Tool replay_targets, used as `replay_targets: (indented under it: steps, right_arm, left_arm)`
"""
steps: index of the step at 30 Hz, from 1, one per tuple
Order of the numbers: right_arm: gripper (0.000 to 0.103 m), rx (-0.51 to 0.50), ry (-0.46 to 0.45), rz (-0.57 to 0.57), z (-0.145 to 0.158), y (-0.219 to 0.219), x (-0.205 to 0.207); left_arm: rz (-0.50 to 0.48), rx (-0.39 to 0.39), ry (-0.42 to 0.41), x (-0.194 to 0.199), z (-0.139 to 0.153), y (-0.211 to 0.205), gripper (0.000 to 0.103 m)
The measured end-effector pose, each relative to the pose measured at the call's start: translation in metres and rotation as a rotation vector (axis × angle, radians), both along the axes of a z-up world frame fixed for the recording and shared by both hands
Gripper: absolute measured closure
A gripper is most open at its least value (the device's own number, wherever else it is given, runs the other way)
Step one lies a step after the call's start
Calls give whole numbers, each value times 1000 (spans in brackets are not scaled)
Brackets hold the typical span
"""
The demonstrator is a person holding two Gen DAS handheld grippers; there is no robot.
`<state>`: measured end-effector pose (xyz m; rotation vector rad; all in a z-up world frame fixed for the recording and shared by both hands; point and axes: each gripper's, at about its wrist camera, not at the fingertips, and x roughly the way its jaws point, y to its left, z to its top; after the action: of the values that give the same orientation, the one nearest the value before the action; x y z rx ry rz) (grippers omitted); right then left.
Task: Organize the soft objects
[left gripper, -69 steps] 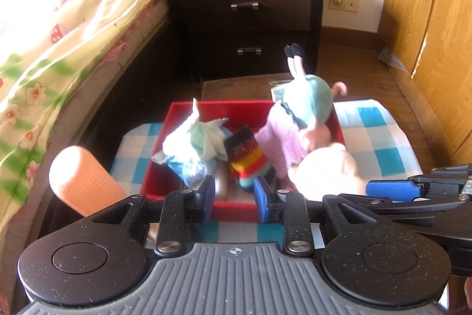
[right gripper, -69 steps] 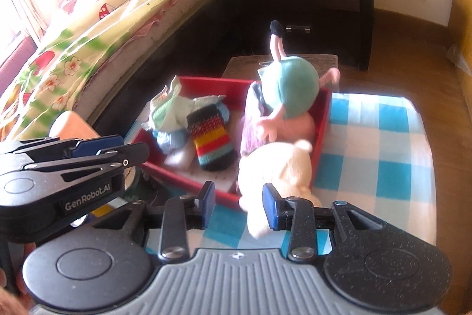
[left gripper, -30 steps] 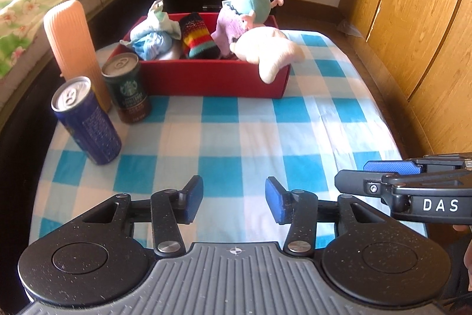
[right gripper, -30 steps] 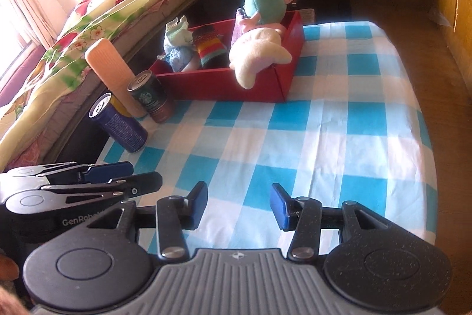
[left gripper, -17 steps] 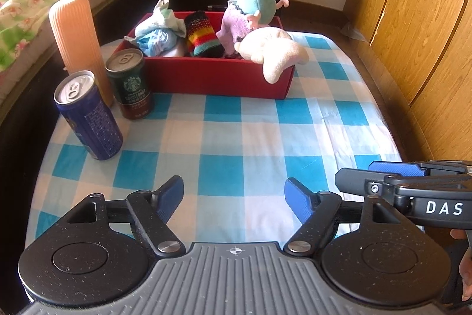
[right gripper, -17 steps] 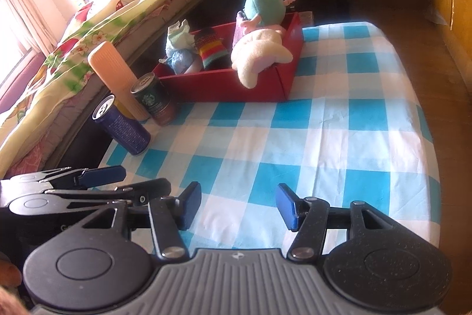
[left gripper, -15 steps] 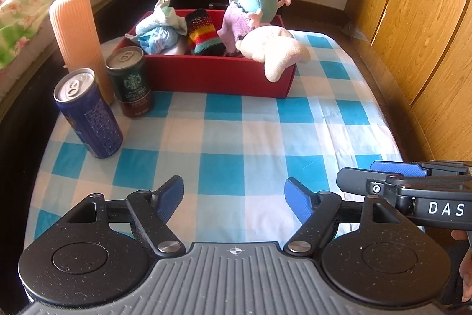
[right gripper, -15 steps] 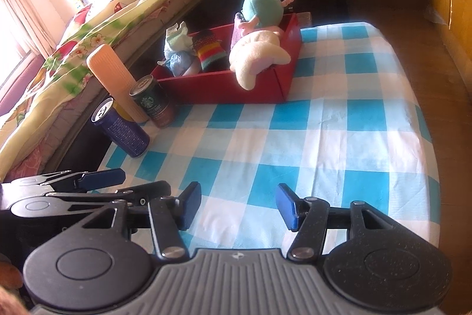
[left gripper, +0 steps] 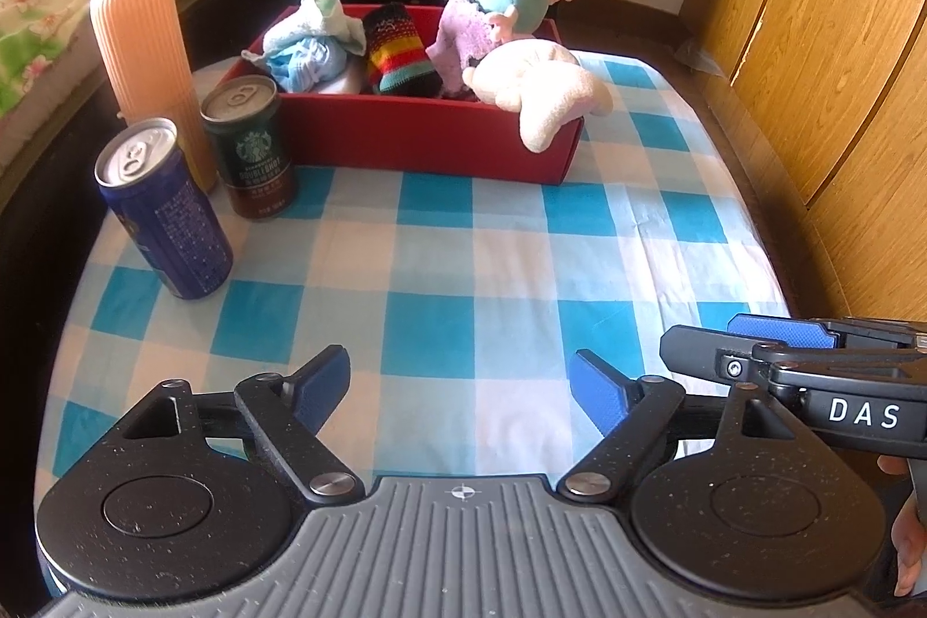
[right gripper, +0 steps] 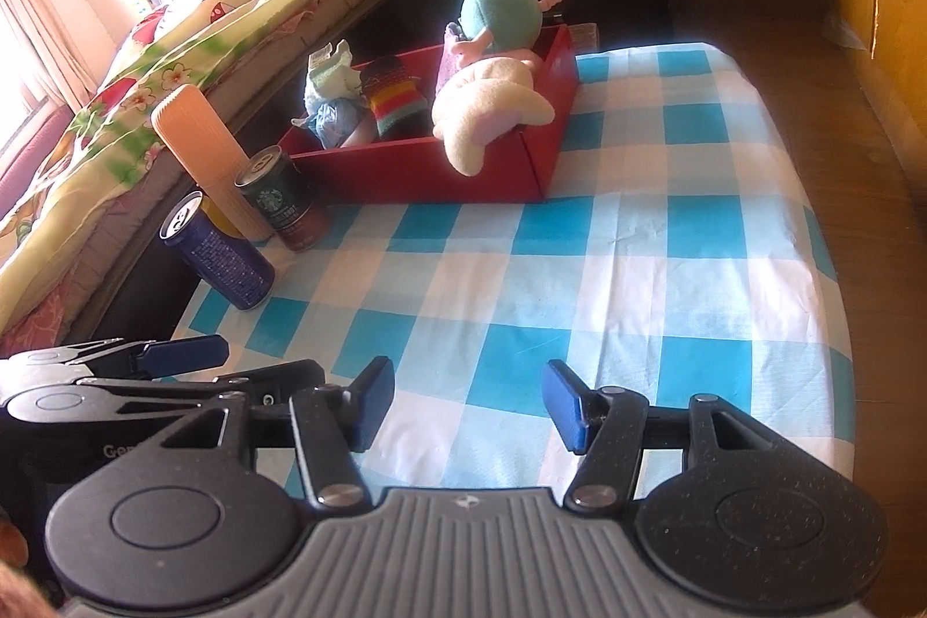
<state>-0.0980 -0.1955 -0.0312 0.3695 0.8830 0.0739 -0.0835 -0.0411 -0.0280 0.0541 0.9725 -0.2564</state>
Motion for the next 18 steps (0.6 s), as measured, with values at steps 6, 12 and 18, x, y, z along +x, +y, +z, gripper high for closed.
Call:
replay_targets:
  steps: [6, 12, 18]
  right_arm:
    - [68, -16, -1, -4, 1, 0, 0]
    - [68, -17, -2, -7, 1, 0, 1]
    - [68, -23, -2, -8, 0, 1, 1]
  left_arm:
    - [24, -25, 28, 3, -3, 4, 22]
    - [20, -17, 24, 1, -2, 0, 22]
    - [27, -18, 21, 2, -1, 1, 22]
